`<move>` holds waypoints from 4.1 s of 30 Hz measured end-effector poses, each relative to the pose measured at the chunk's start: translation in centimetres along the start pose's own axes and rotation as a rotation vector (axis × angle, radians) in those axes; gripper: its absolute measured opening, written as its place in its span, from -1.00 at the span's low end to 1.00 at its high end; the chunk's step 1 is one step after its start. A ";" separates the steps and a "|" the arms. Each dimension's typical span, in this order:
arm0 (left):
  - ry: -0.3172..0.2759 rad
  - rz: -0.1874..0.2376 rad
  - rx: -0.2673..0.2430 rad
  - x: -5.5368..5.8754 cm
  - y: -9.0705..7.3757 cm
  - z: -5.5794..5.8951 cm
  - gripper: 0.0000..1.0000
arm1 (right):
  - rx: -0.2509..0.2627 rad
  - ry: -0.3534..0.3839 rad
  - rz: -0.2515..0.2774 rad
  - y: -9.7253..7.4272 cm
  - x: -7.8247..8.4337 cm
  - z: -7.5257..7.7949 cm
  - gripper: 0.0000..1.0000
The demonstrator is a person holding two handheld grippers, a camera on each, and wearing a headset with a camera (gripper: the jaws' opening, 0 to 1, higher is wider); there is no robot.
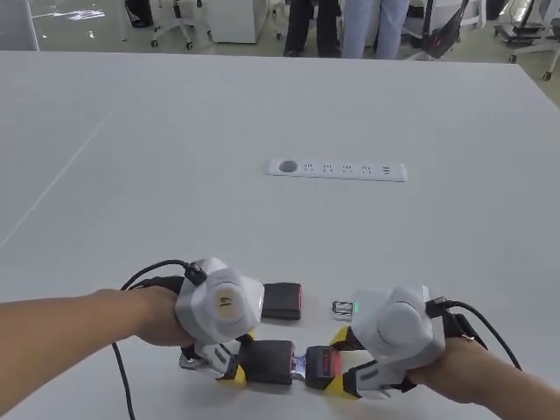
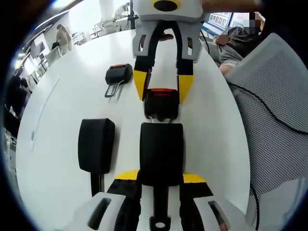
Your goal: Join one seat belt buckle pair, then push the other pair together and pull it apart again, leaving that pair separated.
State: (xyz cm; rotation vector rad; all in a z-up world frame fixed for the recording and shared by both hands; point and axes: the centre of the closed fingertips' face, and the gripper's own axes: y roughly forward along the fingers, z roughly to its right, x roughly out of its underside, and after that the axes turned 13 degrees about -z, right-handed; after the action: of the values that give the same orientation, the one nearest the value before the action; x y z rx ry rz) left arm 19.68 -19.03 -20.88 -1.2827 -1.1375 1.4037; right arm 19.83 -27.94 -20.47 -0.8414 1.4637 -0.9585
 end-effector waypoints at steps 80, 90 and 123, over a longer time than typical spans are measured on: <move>0.045 -0.066 -0.013 0.3 0.1 -0.1 -0.35 | 0.051 -0.067 0.035 0.2 -0.3 -0.3 -0.37; 0.042 -0.095 -0.035 0.4 0.0 -0.1 -0.28 | 0.062 -0.073 0.032 -0.5 -0.3 0.0 -0.31; -0.013 -0.032 -0.098 -0.3 -4.5 -4.5 -0.17 | 0.113 -0.036 0.049 -4.7 1.0 4.5 -0.15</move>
State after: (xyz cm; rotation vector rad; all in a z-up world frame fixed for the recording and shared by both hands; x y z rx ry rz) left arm 24.34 -18.22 -16.58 -1.3195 -1.2436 1.3493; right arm 24.09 -31.29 -16.73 -0.7343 1.3802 -0.9753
